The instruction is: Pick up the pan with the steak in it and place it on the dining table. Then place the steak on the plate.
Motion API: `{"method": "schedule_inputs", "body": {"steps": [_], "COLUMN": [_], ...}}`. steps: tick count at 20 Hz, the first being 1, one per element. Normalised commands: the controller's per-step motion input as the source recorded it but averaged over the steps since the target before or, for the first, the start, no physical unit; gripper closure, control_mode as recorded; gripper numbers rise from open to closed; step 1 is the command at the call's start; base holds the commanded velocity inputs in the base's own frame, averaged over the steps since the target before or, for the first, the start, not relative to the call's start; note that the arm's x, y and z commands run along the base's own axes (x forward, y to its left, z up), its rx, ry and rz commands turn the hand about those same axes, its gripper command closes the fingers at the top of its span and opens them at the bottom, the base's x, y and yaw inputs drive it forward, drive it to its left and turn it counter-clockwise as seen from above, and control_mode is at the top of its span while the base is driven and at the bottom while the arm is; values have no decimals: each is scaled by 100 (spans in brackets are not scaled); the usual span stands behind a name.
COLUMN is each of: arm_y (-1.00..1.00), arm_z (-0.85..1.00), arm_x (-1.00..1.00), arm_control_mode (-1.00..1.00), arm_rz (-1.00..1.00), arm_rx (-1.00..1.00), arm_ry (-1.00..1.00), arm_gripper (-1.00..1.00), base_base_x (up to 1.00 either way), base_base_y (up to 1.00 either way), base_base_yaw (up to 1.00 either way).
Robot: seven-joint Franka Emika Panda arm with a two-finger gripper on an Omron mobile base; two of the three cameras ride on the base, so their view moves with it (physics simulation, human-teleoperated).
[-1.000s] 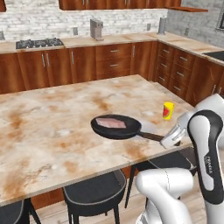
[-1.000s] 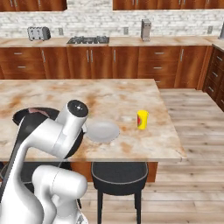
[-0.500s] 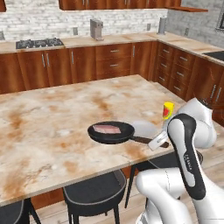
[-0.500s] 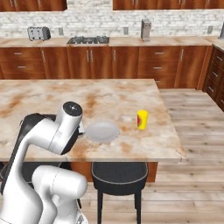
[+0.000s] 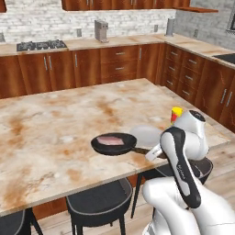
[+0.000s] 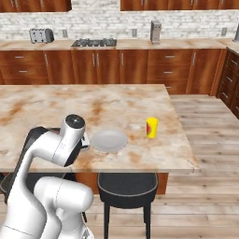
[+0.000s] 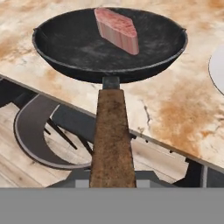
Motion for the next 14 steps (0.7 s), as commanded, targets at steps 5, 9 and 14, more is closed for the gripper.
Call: {"method": "schedule_inputs", "body": {"steps": [5,9,14], "arm_y": [9,12,10], "arm_z": [-32,-25,-39], "arm_x": [53,53,33], "arm_control_mode": [-100,-100,-100], "arm_rz": [-3,-1,-1], "arm_rx": [-2,0,1], "arm_ry": [2,3,0], "arm_gripper": [100,100,100], "base_base_x": [0,0,0], "base_base_y": [0,0,0], "base_base_yaw": [0,0,0]}}
